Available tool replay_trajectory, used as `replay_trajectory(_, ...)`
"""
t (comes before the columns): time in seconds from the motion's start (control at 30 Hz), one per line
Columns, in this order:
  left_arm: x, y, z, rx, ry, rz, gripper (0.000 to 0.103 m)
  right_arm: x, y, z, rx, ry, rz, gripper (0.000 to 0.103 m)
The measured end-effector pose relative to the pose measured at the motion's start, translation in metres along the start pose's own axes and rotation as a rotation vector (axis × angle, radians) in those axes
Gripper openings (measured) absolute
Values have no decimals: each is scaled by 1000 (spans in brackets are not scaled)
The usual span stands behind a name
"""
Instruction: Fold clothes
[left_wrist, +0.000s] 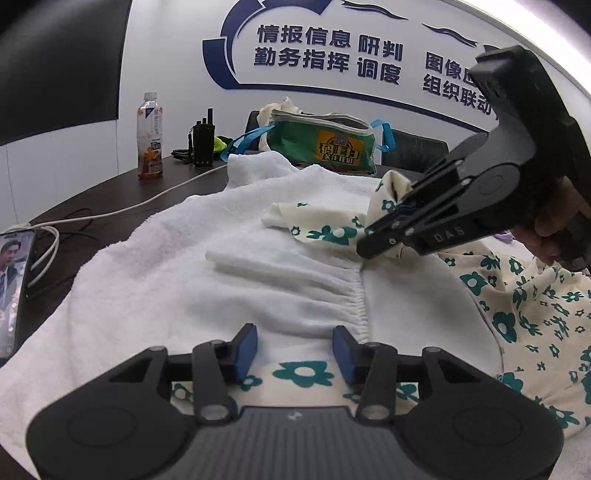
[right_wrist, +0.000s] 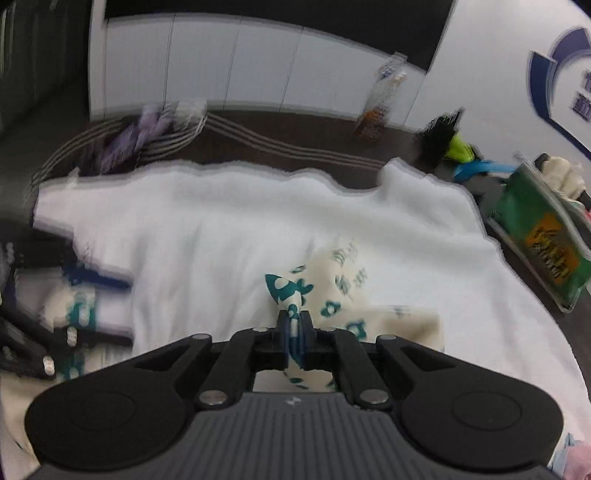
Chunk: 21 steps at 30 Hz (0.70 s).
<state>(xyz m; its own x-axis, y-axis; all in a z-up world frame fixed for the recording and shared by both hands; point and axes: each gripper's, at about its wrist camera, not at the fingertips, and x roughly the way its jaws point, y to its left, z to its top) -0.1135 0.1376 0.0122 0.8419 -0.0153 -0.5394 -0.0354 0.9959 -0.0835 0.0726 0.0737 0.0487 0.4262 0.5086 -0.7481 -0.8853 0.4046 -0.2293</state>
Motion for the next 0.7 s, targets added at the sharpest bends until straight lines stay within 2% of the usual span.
replay_trajectory(0.03, -2, 2, 2, -6, 11, -9, 44, -1, 1, -1, 5, 7, 6, 10)
replay_trajectory(0.07, -7, 7, 7, -30, 29, -33, 46, -9, -3, -2, 32, -13, 21, 17)
replay_trajectory(0.1, -12, 16, 17, -67, 38, -79, 49, -20, -10, -2, 68, -49, 37, 23)
replay_trajectory(0.13, -15, 23, 28, -98, 42, -122, 51, -36, -20, -4, 110, -102, 41, 38)
replay_trajectory(0.17, -15, 30, 42, -126, 44, -162, 55, -52, -30, -8, 149, -149, 19, 43)
replay_trajectory(0.23, -8, 42, 78, -175, 37, -209, 61, -76, -55, -19, 244, -202, -55, 43)
replay_trajectory(0.27, 4, 44, 95, -177, 47, -223, 72, -82, -67, -28, 300, -203, -84, 43)
replay_trajectory(0.3, 17, 45, 112, -178, 59, -237, 80, -83, -76, -36, 347, -191, -95, 43)
replay_trajectory(0.37, 67, 41, 138, -169, 177, -238, 79, -76, -84, -51, 398, -144, -83, 43)
replay_trajectory(0.43, 114, 36, 148, -188, 285, -192, 76, -64, -82, -67, 416, -105, -54, 43)
replay_trajectory(0.5, 146, 34, 150, -235, 348, -165, 59, -52, -77, -77, 426, -92, -37, 43)
replay_trajectory(0.57, 166, 33, 150, -275, 377, -172, 51, -41, -73, -83, 430, -82, -40, 42)
replay_trajectory(0.6, 172, 35, 148, -300, 379, -180, 34, -36, -73, -86, 432, -79, -45, 39)
replay_trajectory(0.63, 177, 36, 146, -325, 381, -189, 19, -32, -74, -88, 440, -80, -40, 19)
replay_trajectory(0.67, 177, 41, 146, -355, 367, -205, 4, -32, -73, -91, 447, -85, -31, 9)
replay_trajectory(0.7, 177, 46, 145, -386, 352, -221, 2, -33, -72, -93, 448, -91, -32, 9)
